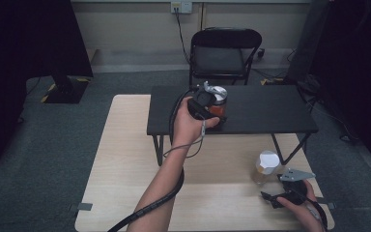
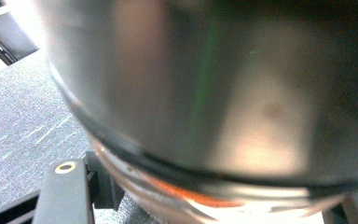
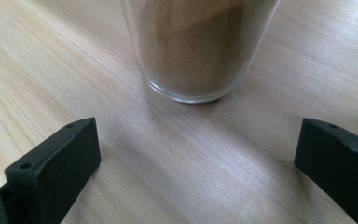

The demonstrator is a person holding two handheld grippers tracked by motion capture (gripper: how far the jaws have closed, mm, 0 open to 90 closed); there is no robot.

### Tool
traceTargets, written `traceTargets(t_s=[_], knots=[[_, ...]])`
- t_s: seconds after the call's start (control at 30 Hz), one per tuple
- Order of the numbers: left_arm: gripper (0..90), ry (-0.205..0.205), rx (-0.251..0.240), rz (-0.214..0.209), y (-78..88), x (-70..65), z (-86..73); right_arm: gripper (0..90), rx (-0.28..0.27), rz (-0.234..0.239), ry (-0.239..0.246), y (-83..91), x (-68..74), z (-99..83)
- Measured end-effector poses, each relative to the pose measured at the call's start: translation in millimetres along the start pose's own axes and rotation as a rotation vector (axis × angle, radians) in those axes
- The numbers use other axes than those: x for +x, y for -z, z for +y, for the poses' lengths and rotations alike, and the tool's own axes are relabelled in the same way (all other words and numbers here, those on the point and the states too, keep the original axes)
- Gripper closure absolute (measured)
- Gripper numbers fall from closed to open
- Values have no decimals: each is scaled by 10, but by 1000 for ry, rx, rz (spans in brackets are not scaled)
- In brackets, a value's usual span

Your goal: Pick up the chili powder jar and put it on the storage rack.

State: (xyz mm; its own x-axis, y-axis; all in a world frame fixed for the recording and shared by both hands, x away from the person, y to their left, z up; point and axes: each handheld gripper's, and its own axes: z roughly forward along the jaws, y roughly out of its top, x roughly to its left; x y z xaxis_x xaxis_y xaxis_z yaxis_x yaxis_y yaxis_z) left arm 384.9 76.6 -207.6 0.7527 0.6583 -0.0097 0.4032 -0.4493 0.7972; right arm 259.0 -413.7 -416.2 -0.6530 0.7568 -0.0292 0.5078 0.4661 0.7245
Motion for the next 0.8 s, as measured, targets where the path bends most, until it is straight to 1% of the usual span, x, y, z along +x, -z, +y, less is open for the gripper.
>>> traceTargets(t_s=[0.13,0.2,0.27,0.3,0.33,0.37,0.47,0.53,0.67,0.8], knots=[[298,4,-2,3,1,1,-8,0,0,0,0,0,0,0],[267,6,-8,10,3,-8,-19,0,0,0,0,0,0,0],[227,23,-13,0,8,11,-32,0,0,0,-1,0,1,1],[214,23,-13,0,8,11,-32,0,0,0,-1,0,1,1],[214,28,-7,9,12,0,-27,0,0,0,0,0,0,0],[192,28,-3,14,14,-3,-26,0,0,0,0,0,0,0],[157,31,-12,10,22,10,-47,0,0,0,0,0,0,0],[147,25,-34,-4,39,24,-82,0,0,0,0,0,0,0],[108,28,-30,-13,65,21,-89,0,0,0,0,0,0,0],[76,34,-40,-24,90,15,-121,0,0,0,-1,0,1,1]])
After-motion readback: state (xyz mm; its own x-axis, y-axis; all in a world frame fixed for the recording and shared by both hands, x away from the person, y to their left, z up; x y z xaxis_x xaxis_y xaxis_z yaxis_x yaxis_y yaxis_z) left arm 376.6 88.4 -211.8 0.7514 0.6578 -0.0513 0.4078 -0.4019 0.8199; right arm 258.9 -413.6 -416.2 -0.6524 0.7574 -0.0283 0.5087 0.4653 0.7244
